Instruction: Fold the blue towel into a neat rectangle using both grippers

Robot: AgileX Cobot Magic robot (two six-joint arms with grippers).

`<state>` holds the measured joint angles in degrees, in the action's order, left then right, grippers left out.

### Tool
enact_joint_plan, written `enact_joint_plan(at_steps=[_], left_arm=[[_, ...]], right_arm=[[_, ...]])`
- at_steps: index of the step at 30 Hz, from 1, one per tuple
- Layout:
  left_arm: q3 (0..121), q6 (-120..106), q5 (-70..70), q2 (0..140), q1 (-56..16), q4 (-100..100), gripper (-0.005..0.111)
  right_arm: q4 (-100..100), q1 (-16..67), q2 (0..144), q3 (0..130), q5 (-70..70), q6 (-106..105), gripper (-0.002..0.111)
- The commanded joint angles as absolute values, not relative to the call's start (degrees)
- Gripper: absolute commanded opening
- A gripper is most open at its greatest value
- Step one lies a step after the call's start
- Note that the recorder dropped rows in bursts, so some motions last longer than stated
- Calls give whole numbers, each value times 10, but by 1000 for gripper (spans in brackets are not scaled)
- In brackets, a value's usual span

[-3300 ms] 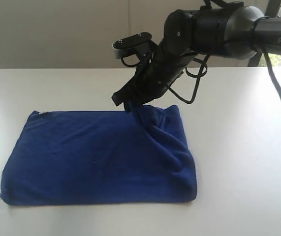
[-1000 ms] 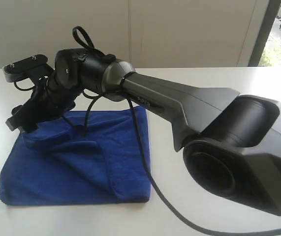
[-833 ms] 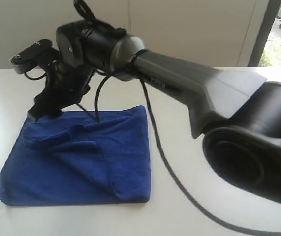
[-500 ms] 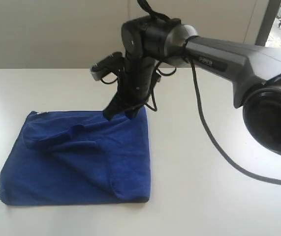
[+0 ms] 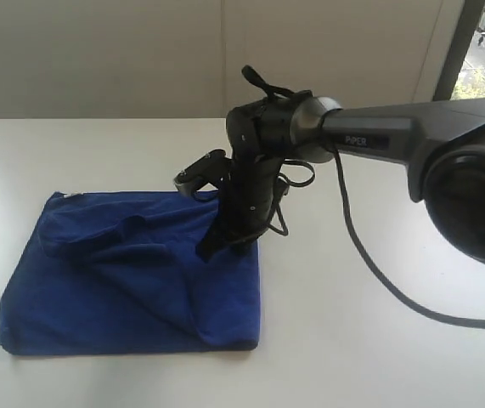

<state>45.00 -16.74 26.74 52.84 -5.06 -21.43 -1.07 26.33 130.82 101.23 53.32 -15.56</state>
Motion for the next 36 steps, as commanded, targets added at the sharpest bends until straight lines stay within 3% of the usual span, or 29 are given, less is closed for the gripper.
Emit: enact_joint_plan(at_steps=[1, 17, 27, 31, 36], left_arm=[[446, -169, 269, 525, -53, -222, 0], [446, -169, 269, 525, -53, -222, 0], [448, -201, 270, 581, -53, -254, 0], [485, -325, 318, 638, -53, -353, 0], [594, -347, 393, 753, -53, -320, 0]], right_arm=[[21, 241, 1305, 975, 528, -144, 0], [81, 165, 1206, 781, 479, -113, 0], [95, 166, 1087, 776, 395, -103, 0], [43, 166, 1029, 776, 401, -122, 0], [-127, 199, 1012, 776, 455, -285, 0]])
